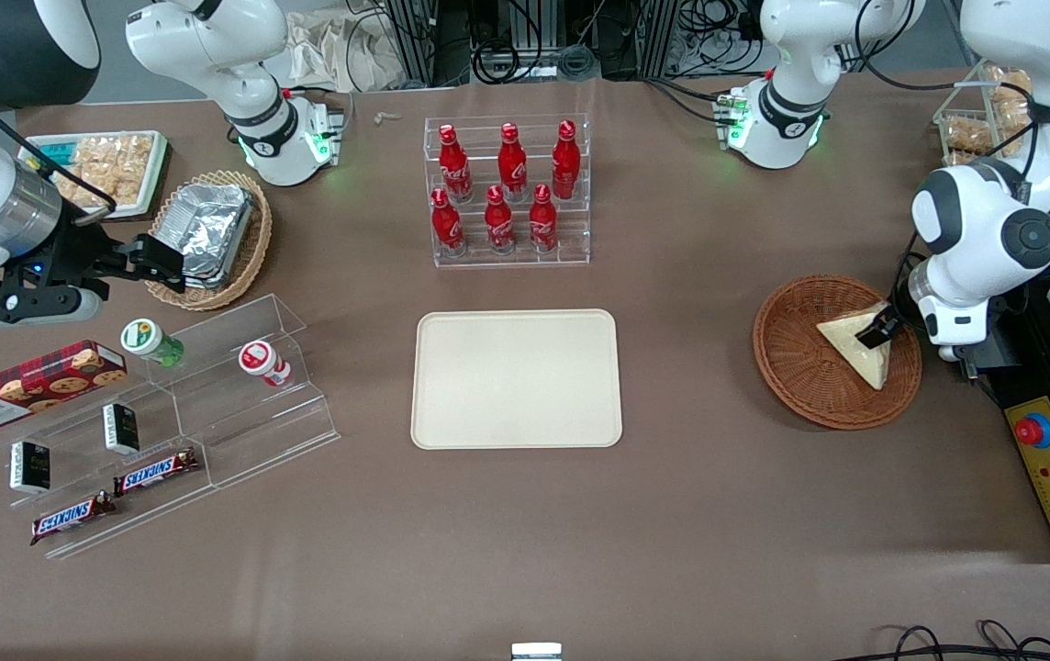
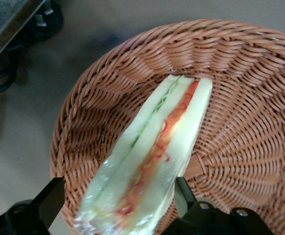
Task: Place sandwich from basket to tray
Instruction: 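Lower the left gripper onto the sandwich and close on it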
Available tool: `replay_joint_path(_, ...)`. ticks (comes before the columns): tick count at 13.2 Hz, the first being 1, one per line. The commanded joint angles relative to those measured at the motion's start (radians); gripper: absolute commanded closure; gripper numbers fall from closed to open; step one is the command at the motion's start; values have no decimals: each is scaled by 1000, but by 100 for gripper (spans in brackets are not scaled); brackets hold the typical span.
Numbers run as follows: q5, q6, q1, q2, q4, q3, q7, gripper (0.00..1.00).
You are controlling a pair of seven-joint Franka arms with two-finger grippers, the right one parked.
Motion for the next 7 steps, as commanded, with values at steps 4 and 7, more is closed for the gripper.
replay_joint_path(4,-12,102,-17,61,-6,-46,-147,22)
replay_joint_path(7,-10,100,-17,58,5,-78,-209,73)
